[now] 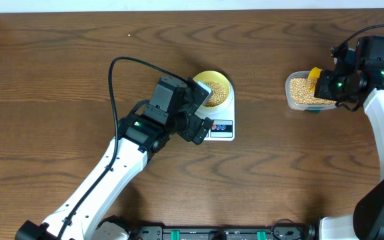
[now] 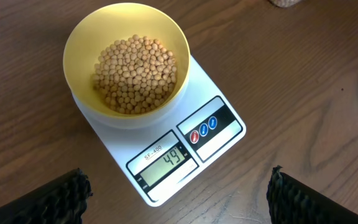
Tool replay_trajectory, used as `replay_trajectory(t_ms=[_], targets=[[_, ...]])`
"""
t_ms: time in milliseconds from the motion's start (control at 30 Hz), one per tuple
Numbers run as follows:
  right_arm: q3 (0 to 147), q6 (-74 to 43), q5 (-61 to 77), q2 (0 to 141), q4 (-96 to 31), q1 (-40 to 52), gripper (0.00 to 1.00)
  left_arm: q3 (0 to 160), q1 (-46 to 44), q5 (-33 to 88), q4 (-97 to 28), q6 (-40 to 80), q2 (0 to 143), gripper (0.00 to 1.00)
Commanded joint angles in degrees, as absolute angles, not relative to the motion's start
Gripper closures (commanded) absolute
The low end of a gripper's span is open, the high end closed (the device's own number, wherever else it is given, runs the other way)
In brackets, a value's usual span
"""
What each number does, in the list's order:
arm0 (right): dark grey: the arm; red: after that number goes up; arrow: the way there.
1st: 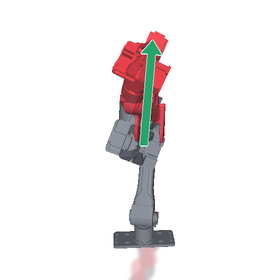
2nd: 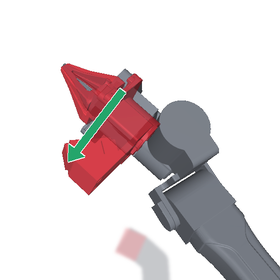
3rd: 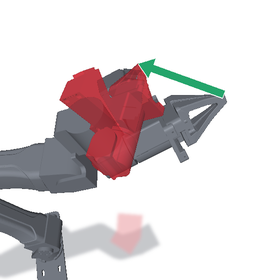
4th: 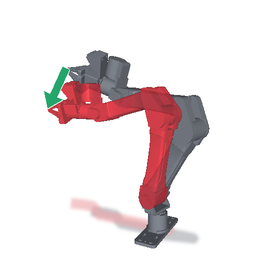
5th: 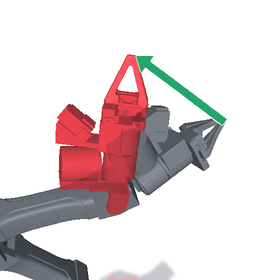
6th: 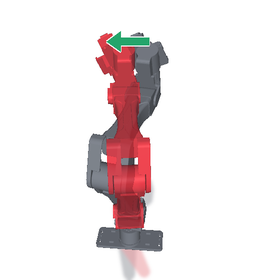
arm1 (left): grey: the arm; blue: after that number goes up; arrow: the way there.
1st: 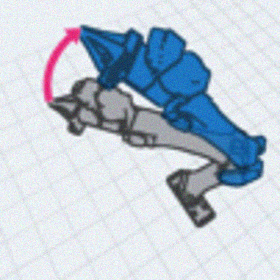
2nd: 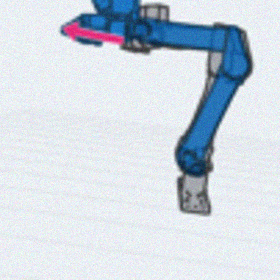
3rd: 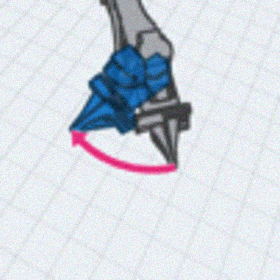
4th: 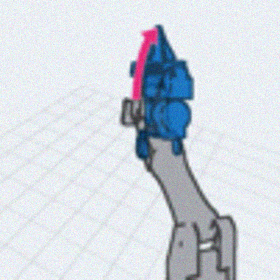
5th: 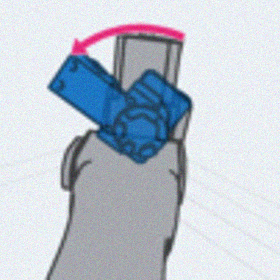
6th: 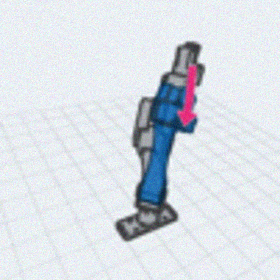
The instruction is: Scoop item into bowl and weigh 50g on scale
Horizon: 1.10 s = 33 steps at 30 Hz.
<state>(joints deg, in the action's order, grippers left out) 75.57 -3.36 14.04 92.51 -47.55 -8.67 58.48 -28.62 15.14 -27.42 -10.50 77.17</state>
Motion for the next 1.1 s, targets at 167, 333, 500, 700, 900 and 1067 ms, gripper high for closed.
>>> replay_trajectory(t_ms=[167, 333, 500, 700, 900, 1067], targets=[[75.3, 0.1, 8.1, 91.7, -48.9, -9.3, 0.99, 58.0, -28.4, 15.8, -27.6, -10.4, 77.5, 0.07], [75.3, 1.1, 9.8, 91.7, -48.8, -9.3, 0.99, 58.0, -28.4, 15.8, -27.6, -10.4, 77.5, 0.07], [75.3, 0.9, 13.5, 91.7, -48.7, -9.5, 0.99, 58.0, -28.4, 15.8, -27.6, -10.4, 77.5, 0.07], [75.3, 0.9, 15.3, 91.7, -48.7, -9.5, 0.99, 58.0, -28.4, 15.8, -27.6, -10.4, 77.5, 0.07], [75.3, 0.9, 22.3, 91.7, -48.7, -10.0, 0.99, 58.0, -28.4, 15.8, -27.6, -10.4, 77.5, 0.07], [75.3, 1.0, 31.2, 91.7, -48.3, -12.3, 0.99, 58.0, -28.4, 15.8, -27.6, -10.4, 77.5, 0.07]])
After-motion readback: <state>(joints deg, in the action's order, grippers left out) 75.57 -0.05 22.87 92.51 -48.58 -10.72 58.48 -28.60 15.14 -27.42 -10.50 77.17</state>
